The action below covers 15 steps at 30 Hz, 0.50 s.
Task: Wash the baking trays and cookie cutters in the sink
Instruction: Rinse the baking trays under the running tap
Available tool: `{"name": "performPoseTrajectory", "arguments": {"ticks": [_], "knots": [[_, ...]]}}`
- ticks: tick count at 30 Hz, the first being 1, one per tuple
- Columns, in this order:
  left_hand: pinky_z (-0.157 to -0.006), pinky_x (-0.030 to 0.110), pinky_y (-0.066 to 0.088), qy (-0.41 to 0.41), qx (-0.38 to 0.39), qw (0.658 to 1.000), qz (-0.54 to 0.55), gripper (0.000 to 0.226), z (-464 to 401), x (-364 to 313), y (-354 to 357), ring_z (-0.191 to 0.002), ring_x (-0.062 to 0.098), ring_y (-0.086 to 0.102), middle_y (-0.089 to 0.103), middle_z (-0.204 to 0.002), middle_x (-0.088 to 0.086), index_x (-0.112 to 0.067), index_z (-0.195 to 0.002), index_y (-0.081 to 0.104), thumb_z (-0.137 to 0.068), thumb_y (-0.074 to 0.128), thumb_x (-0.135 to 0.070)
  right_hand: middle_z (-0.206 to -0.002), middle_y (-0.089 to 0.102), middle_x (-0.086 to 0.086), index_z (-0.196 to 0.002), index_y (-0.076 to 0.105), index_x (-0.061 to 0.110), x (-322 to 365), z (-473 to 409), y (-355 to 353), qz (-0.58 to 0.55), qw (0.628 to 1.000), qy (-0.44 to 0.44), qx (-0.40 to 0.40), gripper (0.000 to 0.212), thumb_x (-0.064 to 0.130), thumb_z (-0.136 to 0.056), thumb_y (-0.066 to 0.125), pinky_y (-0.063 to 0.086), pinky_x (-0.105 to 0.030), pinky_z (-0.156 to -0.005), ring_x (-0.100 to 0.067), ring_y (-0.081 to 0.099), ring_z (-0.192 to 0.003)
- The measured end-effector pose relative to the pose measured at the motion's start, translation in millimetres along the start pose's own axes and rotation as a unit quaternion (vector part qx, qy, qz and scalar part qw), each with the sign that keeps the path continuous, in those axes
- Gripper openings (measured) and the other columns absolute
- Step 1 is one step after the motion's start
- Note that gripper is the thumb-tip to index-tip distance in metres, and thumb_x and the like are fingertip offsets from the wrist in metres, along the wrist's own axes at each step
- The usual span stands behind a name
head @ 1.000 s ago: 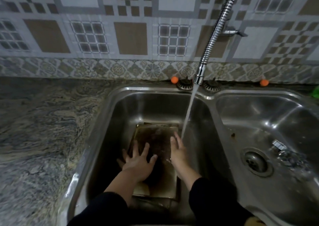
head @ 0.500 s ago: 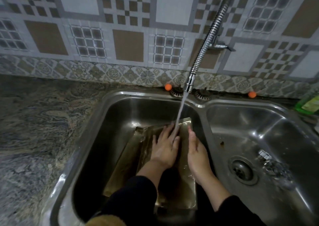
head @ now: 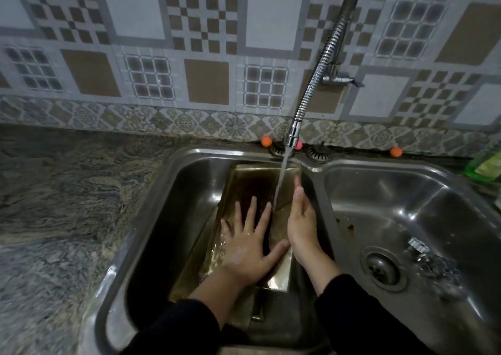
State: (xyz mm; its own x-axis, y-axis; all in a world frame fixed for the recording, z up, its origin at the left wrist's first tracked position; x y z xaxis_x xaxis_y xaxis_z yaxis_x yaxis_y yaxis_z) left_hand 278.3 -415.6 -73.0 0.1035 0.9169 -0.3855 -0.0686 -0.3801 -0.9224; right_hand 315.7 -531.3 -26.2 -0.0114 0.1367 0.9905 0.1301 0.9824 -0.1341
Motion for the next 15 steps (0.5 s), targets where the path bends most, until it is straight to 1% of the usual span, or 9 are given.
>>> {"name": "performPoseTrajectory", "arguments": {"ticks": [4,6,8,9,11,12,13,14,15], "knots": [[-0.112,0.059,-0.018,-0.033,-0.075,0.993,-0.089,0.075,-16.8,20.2,-41.0,-0.143,0.025,-0.029,-0.019,-0.159,-0.009,-0.051,-0.146,-0.013,-0.080,0.008,-0.079,-0.147,0.041,0.009,-0.142,0.038,0.039,7.6,3.5,8.7,-0.016,1.000,-0.024,0.010,0.045,0.046,-0.099,0.029,0.029,-0.018,-0.098,0.000,0.034,-0.129],[-0.108,0.065,-0.019,-0.053,-0.091,0.981,-0.163,0.071,-24.6,29.4,-58.4,-0.143,0.025,-0.029,-0.018,-0.159,-0.006,-0.047,-0.147,-0.011,-0.083,0.001,-0.075,-0.145,0.043,0.010,-0.141,0.041,0.036,8.6,6.1,9.9,-0.017,0.999,-0.033,0.007,0.044,0.043,-0.099,0.032,0.031,-0.013,-0.096,-0.002,0.037,-0.131],[-0.110,0.069,-0.008,-0.086,-0.099,0.979,-0.155,0.071,-26.4,44.2,-71.6,-0.143,0.028,-0.028,-0.027,-0.157,-0.006,-0.042,-0.148,-0.012,-0.086,0.006,-0.074,-0.143,0.045,0.010,-0.141,0.042,0.033,11.8,5.5,7.1,-0.022,0.999,-0.043,0.000,0.043,0.041,-0.099,0.035,0.031,0.000,-0.089,0.002,0.038,-0.127],[-0.111,0.067,0.004,-0.109,-0.105,0.983,-0.104,0.074,-23.7,51.8,-77.9,-0.145,0.031,-0.022,-0.033,-0.154,-0.008,-0.041,-0.148,-0.014,-0.088,0.014,-0.073,-0.141,0.047,0.011,-0.141,0.043,0.033,14.1,4.0,5.3,-0.021,0.999,-0.047,-0.001,0.043,0.041,-0.099,0.036,0.032,0.002,-0.086,0.004,0.038,-0.124],[-0.105,0.053,0.036,-0.139,-0.131,0.980,0.056,0.081,-16.9,64.5,-86.1,-0.146,0.036,0.011,-0.033,-0.155,-0.006,-0.037,-0.149,-0.015,-0.091,0.034,-0.065,-0.134,0.049,0.013,-0.139,0.045,0.035,17.8,-1.5,0.1,-0.022,0.999,-0.050,0.001,0.042,0.041,-0.099,0.039,0.033,-0.002,-0.087,0.003,0.041,-0.122],[-0.100,0.046,0.043,-0.141,-0.148,0.969,0.140,0.082,-13.5,67.6,-87.9,-0.141,0.035,0.028,-0.019,-0.160,0.000,-0.036,-0.150,-0.014,-0.093,0.040,-0.058,-0.132,0.050,0.014,-0.138,0.045,0.035,19.8,-4.6,-2.3,-0.021,0.998,-0.052,0.002,0.040,0.040,-0.098,0.040,0.034,-0.002,-0.086,0.002,0.043,-0.121],[-0.099,0.040,0.043,-0.138,-0.160,0.953,0.217,0.079,-10.7,68.1,-88.3,-0.135,0.032,0.039,0.003,-0.162,0.007,-0.036,-0.151,-0.011,-0.095,0.043,-0.051,-0.131,0.050,0.013,-0.138,0.045,0.036,20.8,-8.5,-3.7,-0.013,0.998,-0.058,0.006,0.040,0.039,-0.098,0.041,0.035,-0.001,-0.084,0.001,0.044,-0.121],[-0.100,0.036,0.041,-0.132,-0.166,0.935,0.285,0.075,-9.1,68.0,-86.6,-0.131,0.029,0.045,0.027,-0.156,0.010,-0.037,-0.151,-0.007,-0.097,0.043,-0.047,-0.131,0.050,0.013,-0.138,0.044,0.037,22.3,-12.2,-3.9,0.003,0.998,-0.066,0.015,0.040,0.039,-0.098,0.043,0.036,0.000,-0.083,-0.001,0.045,-0.121],[-0.099,0.031,0.039,-0.120,-0.175,0.918,0.336,0.069,-7.1,65.6,-86.1,-0.127,0.026,0.049,0.043,-0.147,0.006,-0.038,-0.152,-0.001,-0.099,0.042,-0.043,-0.132,0.049,0.012,-0.140,0.041,0.038,22.5,-16.5,-2.7,0.029,0.996,-0.075,0.030,0.042,0.039,-0.098,0.043,0.037,-0.003,-0.085,-0.003,0.046,-0.122]]}}
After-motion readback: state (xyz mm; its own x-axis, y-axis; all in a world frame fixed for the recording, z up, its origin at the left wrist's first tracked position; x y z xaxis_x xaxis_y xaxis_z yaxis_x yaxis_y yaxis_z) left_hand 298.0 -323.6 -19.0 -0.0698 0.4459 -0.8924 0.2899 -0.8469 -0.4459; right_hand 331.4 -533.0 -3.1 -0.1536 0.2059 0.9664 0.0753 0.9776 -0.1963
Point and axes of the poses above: each hand's wrist, its own z-axis away from the middle knuckle, its own y-axis out of the palm, x = y × z, the point moved 6 cm from there along -z, towards the middle knuckle
